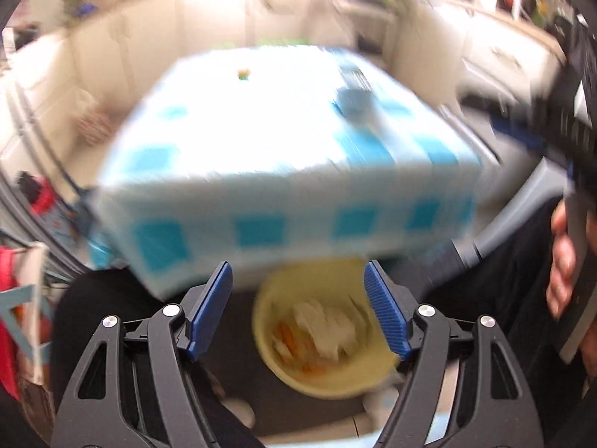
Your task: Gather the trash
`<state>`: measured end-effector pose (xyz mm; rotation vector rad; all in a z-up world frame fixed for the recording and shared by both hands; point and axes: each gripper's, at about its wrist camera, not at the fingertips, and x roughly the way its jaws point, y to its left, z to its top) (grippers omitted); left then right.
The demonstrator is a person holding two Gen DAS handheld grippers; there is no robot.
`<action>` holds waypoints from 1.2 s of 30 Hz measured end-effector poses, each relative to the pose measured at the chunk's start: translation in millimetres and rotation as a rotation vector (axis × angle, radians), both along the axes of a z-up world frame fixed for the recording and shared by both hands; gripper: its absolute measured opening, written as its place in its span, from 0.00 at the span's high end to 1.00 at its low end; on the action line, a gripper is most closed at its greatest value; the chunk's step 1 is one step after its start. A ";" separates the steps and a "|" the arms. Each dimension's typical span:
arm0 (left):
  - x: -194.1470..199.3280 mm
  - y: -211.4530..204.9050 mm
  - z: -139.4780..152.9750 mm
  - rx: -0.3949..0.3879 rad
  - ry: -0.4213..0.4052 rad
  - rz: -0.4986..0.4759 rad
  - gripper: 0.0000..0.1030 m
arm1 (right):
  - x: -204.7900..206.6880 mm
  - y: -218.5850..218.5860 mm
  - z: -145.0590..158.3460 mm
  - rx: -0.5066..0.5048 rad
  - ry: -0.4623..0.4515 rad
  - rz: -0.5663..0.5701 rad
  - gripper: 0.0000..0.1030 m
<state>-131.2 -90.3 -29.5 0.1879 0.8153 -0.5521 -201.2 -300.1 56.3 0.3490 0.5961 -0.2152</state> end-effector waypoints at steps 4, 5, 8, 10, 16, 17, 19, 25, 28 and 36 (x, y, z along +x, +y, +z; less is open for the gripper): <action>11.6 31.8 21.1 -0.037 -0.120 0.182 0.21 | -0.3 -2.4 0.1 0.005 -0.008 -0.015 0.19; 16.1 39.5 23.4 -0.049 -0.128 0.224 0.20 | -0.2 -2.7 -0.1 0.005 -0.008 -0.017 0.19; 28.0 58.8 28.5 -0.075 -0.115 0.306 0.18 | 0.3 -2.4 -0.5 0.006 -0.006 -0.018 0.19; 33.9 63.8 25.7 -0.088 -0.091 0.332 0.16 | 0.6 -1.4 -0.4 0.000 -0.003 -0.016 0.18; 30.5 67.7 22.5 -0.073 -0.089 0.325 0.12 | 4.2 4.5 -2.3 -0.021 0.017 -0.001 0.18; 30.2 67.6 21.9 -0.069 -0.092 0.324 0.11 | 4.6 5.3 -2.4 -0.025 0.019 0.000 0.18; 29.0 67.9 19.6 -0.061 -0.090 0.323 0.10 | 4.7 6.5 -2.4 -0.031 0.021 0.002 0.17; 26.9 65.9 17.8 -0.050 -0.091 0.324 0.10 | 5.6 7.6 -3.9 -0.035 0.032 0.004 0.17; 27.0 66.0 17.4 -0.046 -0.090 0.325 0.09 | 5.8 7.8 -4.0 -0.035 0.031 0.003 0.16; 26.6 66.3 18.0 -0.041 -0.091 0.328 0.09 | 5.4 7.2 -4.7 -0.036 0.026 -0.002 0.15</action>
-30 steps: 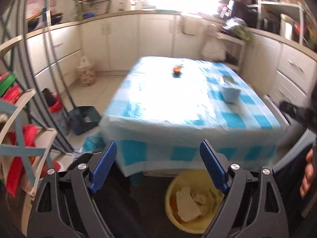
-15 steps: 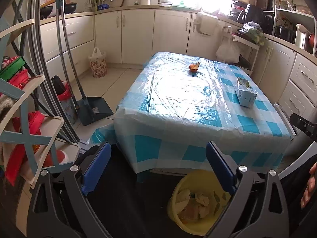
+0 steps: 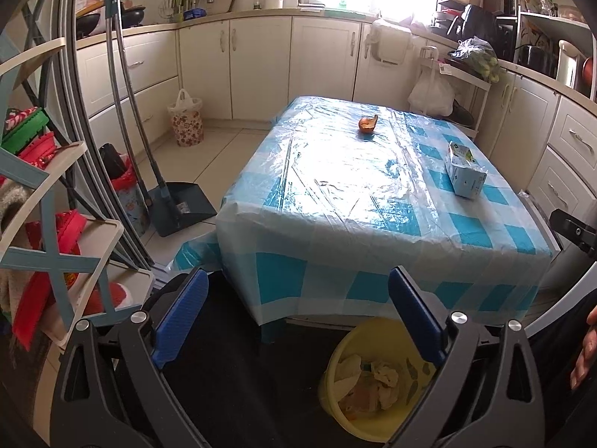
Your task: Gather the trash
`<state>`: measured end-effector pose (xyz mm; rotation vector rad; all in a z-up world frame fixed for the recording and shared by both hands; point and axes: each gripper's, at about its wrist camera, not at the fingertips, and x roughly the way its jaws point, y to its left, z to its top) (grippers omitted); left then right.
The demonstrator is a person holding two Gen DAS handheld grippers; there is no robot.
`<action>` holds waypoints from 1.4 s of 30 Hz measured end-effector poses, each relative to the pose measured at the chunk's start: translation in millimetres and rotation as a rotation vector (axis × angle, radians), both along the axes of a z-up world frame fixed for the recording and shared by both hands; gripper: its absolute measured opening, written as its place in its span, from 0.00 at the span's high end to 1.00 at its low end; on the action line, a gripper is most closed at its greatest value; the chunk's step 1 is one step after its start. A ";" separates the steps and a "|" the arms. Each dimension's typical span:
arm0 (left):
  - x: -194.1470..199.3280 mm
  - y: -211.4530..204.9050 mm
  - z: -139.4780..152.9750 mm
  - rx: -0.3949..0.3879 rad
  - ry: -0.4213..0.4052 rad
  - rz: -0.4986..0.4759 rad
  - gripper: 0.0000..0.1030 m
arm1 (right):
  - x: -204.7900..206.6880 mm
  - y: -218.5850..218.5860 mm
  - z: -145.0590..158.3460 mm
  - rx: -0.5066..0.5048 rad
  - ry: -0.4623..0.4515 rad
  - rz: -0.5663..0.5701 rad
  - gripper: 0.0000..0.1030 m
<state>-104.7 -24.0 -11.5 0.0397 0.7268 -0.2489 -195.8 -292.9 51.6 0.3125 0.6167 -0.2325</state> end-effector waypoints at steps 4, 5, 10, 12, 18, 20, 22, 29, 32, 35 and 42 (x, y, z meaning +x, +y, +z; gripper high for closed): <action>0.1 0.0 -0.2 0.001 0.002 0.000 0.09 | -0.1 -0.5 -0.4 -0.001 0.000 0.000 0.15; 0.0 0.2 -0.2 0.002 0.002 0.001 0.09 | -0.1 -0.3 -0.3 -0.001 -0.001 0.000 0.15; 0.3 0.6 -1.0 0.003 0.004 0.005 0.09 | -0.4 -0.6 -0.4 0.000 -0.002 -0.001 0.15; 0.6 0.6 -1.1 0.003 0.004 0.005 0.09 | -0.9 -0.5 0.2 0.002 -0.004 -0.002 0.15; 0.6 0.9 -1.1 0.004 0.004 0.006 0.09 | -1.3 -0.4 0.6 0.001 -0.003 -0.001 0.14; 0.8 0.5 -1.1 0.004 0.004 0.006 0.09 | -1.4 0.0 0.6 0.000 -0.003 -0.002 0.14; 0.9 1.2 -1.5 0.005 0.005 0.007 0.09 | -1.6 -0.4 0.7 0.000 -0.004 -0.002 0.14; 1.1 0.9 -1.5 0.005 0.005 0.007 0.09 | -1.5 -0.2 0.5 0.000 -0.003 -0.001 0.14; 1.1 1.3 -1.6 0.005 0.006 0.007 0.09 | -1.6 -0.1 0.4 0.000 -0.003 -0.002 0.14; 1.1 2.0 -1.6 0.005 0.006 0.008 0.09 | -1.7 0.0 0.5 0.000 -0.002 -0.001 0.14; 0.6 5.8 -4.5 0.006 0.012 0.011 0.09 | -1.9 0.1 0.4 0.000 -0.002 -0.001 0.14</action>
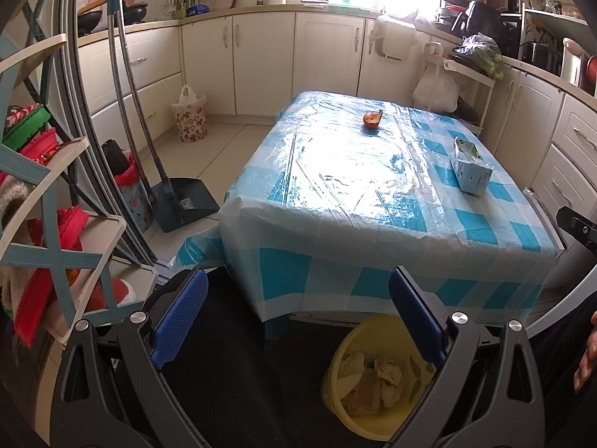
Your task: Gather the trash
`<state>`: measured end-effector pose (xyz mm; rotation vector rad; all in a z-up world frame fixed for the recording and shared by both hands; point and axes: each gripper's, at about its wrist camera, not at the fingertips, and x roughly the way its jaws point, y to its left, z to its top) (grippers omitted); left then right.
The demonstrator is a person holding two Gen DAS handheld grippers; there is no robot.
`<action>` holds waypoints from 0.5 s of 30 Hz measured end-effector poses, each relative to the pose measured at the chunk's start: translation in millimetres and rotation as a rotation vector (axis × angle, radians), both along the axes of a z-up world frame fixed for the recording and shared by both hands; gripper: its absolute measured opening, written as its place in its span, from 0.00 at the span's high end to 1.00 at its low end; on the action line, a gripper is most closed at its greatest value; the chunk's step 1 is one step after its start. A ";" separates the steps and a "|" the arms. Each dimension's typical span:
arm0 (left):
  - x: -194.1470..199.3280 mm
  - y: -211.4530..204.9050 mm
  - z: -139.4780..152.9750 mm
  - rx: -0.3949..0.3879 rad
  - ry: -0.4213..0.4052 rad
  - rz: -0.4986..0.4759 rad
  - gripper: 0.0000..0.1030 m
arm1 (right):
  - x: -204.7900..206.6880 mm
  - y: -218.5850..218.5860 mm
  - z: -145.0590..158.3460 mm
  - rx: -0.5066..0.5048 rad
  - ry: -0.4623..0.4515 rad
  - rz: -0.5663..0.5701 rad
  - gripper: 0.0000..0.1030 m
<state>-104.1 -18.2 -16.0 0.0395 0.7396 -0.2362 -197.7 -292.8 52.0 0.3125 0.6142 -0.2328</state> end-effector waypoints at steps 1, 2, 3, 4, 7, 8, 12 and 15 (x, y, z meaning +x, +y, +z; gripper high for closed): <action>-0.2 0.4 -0.1 0.000 0.000 0.000 0.09 | -0.1 -0.1 0.0 0.000 0.000 0.000 0.14; -0.3 0.7 -0.3 0.001 0.000 0.000 0.09 | 0.1 0.3 -0.1 0.001 0.000 -0.001 0.14; 0.1 -0.2 0.0 0.001 0.001 0.000 0.09 | 0.0 0.0 -0.1 0.001 0.000 -0.001 0.14; -0.1 0.3 -0.2 0.001 0.001 0.000 0.09 | 0.1 0.3 -0.1 0.001 0.000 0.000 0.14; -0.1 0.5 0.0 0.001 0.001 0.000 0.09 | 0.0 -0.1 -0.1 0.001 0.000 0.000 0.14; -0.2 0.8 -0.1 0.001 0.001 0.001 0.09 | -0.1 0.0 -0.2 0.001 0.000 0.000 0.14; -0.2 1.4 0.0 0.001 0.002 0.003 0.08 | 0.0 0.3 -0.1 0.001 -0.001 0.000 0.14; -0.1 1.6 0.2 0.001 0.001 0.003 0.08 | -0.1 0.1 -0.2 0.001 -0.001 0.000 0.14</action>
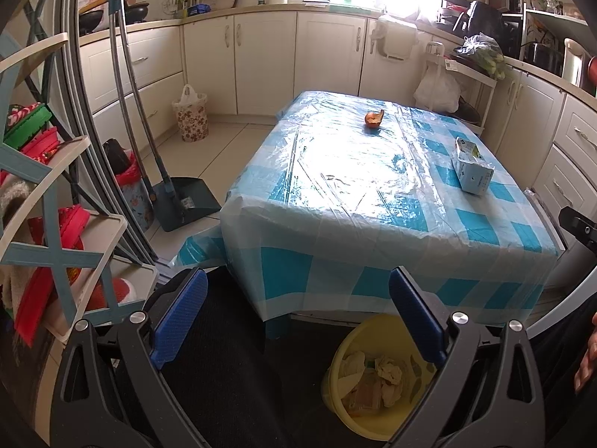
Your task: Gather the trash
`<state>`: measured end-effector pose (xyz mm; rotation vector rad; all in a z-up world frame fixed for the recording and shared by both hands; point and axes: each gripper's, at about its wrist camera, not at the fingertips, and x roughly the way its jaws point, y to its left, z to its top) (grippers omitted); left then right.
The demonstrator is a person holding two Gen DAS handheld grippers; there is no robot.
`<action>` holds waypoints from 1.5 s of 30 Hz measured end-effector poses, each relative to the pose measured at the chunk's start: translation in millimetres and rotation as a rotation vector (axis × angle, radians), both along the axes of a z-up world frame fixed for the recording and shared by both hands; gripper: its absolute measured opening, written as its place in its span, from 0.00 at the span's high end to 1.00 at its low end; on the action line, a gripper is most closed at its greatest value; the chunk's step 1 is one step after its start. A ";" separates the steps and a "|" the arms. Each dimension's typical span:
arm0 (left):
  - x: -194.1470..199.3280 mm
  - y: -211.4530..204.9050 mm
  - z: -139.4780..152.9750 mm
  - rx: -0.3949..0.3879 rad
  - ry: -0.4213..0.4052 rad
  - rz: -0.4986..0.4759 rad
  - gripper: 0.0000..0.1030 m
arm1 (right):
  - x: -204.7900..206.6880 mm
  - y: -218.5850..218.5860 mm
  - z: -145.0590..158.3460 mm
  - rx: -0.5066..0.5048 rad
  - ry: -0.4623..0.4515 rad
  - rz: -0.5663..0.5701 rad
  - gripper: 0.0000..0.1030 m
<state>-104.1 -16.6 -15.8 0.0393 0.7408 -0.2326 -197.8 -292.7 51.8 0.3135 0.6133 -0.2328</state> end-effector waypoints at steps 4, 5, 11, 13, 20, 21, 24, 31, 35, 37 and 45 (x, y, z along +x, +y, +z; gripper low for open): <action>0.1 -0.3 0.4 0.002 0.001 0.000 0.08 | -0.4 0.6 0.5 -0.003 0.000 -0.001 0.12; -0.2 0.2 0.5 0.002 0.001 0.000 0.08 | -0.5 0.7 0.5 -0.002 0.000 -0.001 0.12; 0.1 0.0 0.4 0.001 0.002 0.001 0.08 | -0.8 0.6 0.5 -0.003 -0.001 -0.002 0.12; 0.0 0.2 0.4 0.002 0.001 0.000 0.08 | -0.8 0.6 0.5 -0.002 -0.002 -0.002 0.12; 0.3 0.0 0.6 0.003 0.001 0.000 0.08 | -0.9 0.5 0.4 -0.002 -0.002 -0.002 0.12; 0.3 0.3 0.6 0.003 0.000 0.000 0.08 | -1.0 0.7 0.5 -0.003 -0.002 -0.002 0.12; 0.8 -1.0 0.8 0.003 0.001 0.000 0.08 | -1.0 0.8 0.3 -0.002 -0.003 -0.002 0.12; 0.3 -0.1 0.8 0.002 0.001 0.001 0.08 | -1.1 0.6 0.4 -0.002 -0.003 -0.002 0.12; 0.8 -0.6 0.7 0.002 0.002 0.001 0.08 | -1.1 0.8 0.2 -0.002 -0.003 -0.002 0.12; 0.9 -0.9 0.9 0.003 0.001 0.001 0.08 | -1.2 0.8 0.3 -0.002 -0.003 -0.002 0.12; 0.9 -0.4 0.8 0.002 0.000 0.001 0.08 | -1.4 1.3 0.1 -0.003 -0.004 -0.002 0.12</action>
